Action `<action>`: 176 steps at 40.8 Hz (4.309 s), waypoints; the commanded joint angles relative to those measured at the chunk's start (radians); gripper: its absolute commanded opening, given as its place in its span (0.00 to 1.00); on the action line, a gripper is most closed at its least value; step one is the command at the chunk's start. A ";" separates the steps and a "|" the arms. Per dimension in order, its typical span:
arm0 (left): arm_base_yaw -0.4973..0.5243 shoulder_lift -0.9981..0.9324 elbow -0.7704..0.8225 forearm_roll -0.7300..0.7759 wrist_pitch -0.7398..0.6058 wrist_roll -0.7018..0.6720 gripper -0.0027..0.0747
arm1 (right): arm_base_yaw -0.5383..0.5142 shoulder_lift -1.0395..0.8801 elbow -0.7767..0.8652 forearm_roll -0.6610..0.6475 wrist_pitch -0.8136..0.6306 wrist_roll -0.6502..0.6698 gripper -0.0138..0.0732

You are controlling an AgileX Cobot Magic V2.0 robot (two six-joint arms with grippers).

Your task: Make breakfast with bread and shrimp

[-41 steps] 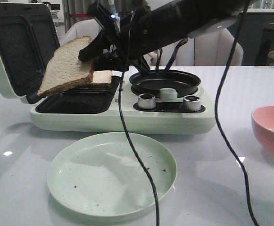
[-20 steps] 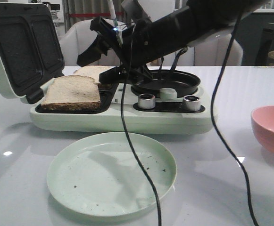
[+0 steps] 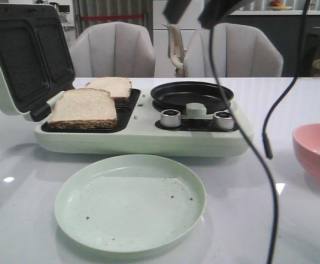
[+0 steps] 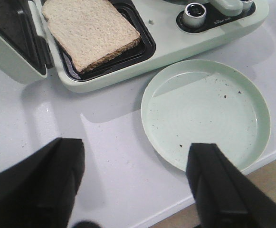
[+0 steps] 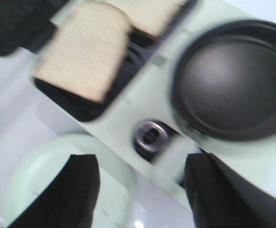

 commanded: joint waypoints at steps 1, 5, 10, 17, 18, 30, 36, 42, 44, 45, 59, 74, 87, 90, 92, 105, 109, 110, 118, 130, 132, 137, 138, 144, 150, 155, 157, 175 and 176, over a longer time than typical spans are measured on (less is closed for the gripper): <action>-0.008 -0.012 -0.025 0.016 -0.067 0.000 0.69 | -0.006 -0.137 0.024 -0.162 0.037 0.131 0.74; -0.008 -0.012 -0.025 0.016 -0.067 0.000 0.69 | -0.006 -0.229 0.125 -0.185 0.049 0.139 0.74; -0.008 -0.012 -0.025 0.016 -0.067 0.000 0.69 | -0.006 -0.347 0.275 -0.185 0.032 0.139 0.74; -0.008 -0.012 -0.025 0.025 -0.067 0.000 0.69 | -0.006 -0.509 0.505 -0.185 -0.025 0.140 0.74; -0.008 -0.012 -0.025 0.027 -0.067 0.000 0.69 | -0.006 -0.527 0.538 -0.185 -0.033 0.140 0.74; -0.008 -0.012 -0.025 0.032 -0.063 0.000 0.69 | -0.006 -0.738 0.748 -0.185 -0.061 0.140 0.74; -0.008 0.005 -0.077 0.035 0.062 0.000 0.67 | -0.006 -0.760 0.752 -0.185 -0.059 0.140 0.74; -0.006 0.081 -0.199 0.076 0.272 0.000 0.51 | -0.006 -0.756 0.752 -0.185 -0.058 0.140 0.74; -0.006 0.106 -0.228 0.089 0.299 0.000 0.46 | -0.006 -0.756 0.752 -0.185 -0.059 0.140 0.74; -0.004 0.124 -0.246 0.099 0.308 0.000 0.42 | -0.006 -0.756 0.752 -0.185 -0.059 0.140 0.74; 0.308 0.325 -0.413 0.128 0.384 0.098 0.17 | -0.006 -0.756 0.752 -0.185 -0.060 0.140 0.74; 0.844 0.537 -0.587 -0.448 0.250 0.504 0.17 | -0.006 -0.756 0.752 -0.185 -0.061 0.140 0.74; 0.957 0.742 -0.698 -0.866 0.059 0.646 0.16 | -0.006 -0.756 0.752 -0.185 -0.061 0.140 0.74; 0.952 0.782 -0.718 -0.914 0.034 0.646 0.16 | -0.006 -0.756 0.752 -0.185 -0.061 0.140 0.74; 0.950 0.809 -0.729 -0.950 0.026 0.646 0.16 | -0.006 -0.756 0.752 -0.185 -0.061 0.140 0.74; 0.895 0.852 -0.743 -1.176 0.051 0.799 0.16 | -0.006 -0.756 0.752 -0.185 -0.061 0.140 0.74; 0.888 0.852 -0.743 -1.275 0.098 0.876 0.16 | -0.006 -0.756 0.752 -0.185 -0.061 0.140 0.74; 0.886 0.852 -0.743 -1.304 0.116 0.899 0.16 | -0.006 -0.756 0.752 -0.185 -0.061 0.140 0.74; 0.863 0.839 -0.743 -1.376 0.204 0.995 0.16 | -0.006 -0.756 0.752 -0.185 -0.061 0.140 0.74; 0.709 0.719 -0.717 -1.194 0.201 0.995 0.17 | -0.006 -0.756 0.752 -0.185 -0.061 0.140 0.74; 0.673 0.692 -0.695 -1.184 0.195 0.995 0.17 | -0.006 -0.756 0.752 -0.185 -0.061 0.140 0.74; 0.567 0.614 -0.617 -1.127 0.142 0.997 0.17 | -0.006 -0.756 0.752 -0.185 -0.061 0.140 0.74; 0.549 0.601 -0.602 -1.114 0.133 0.997 0.17 | -0.006 -0.756 0.752 -0.185 -0.061 0.140 0.74; 0.422 0.511 -0.497 -1.039 0.103 0.997 0.17 | -0.006 -0.756 0.752 -0.185 -0.061 0.140 0.74; 0.314 0.428 -0.406 -0.996 0.076 0.951 0.17 | -0.006 -0.756 0.752 -0.185 -0.061 0.140 0.74; 0.226 0.362 -0.348 -0.801 0.073 0.791 0.17 | -0.006 -0.756 0.752 -0.185 -0.061 0.140 0.74; 0.198 0.338 -0.328 -0.706 0.069 0.710 0.17 | -0.006 -0.756 0.752 -0.185 -0.061 0.140 0.74; 0.103 0.065 -0.140 -0.276 0.069 0.277 0.17 | -0.006 -0.756 0.752 -0.185 -0.061 0.140 0.74; 0.103 0.052 -0.132 -0.273 0.069 0.277 0.17 | -0.006 -0.756 0.752 -0.185 -0.061 0.140 0.74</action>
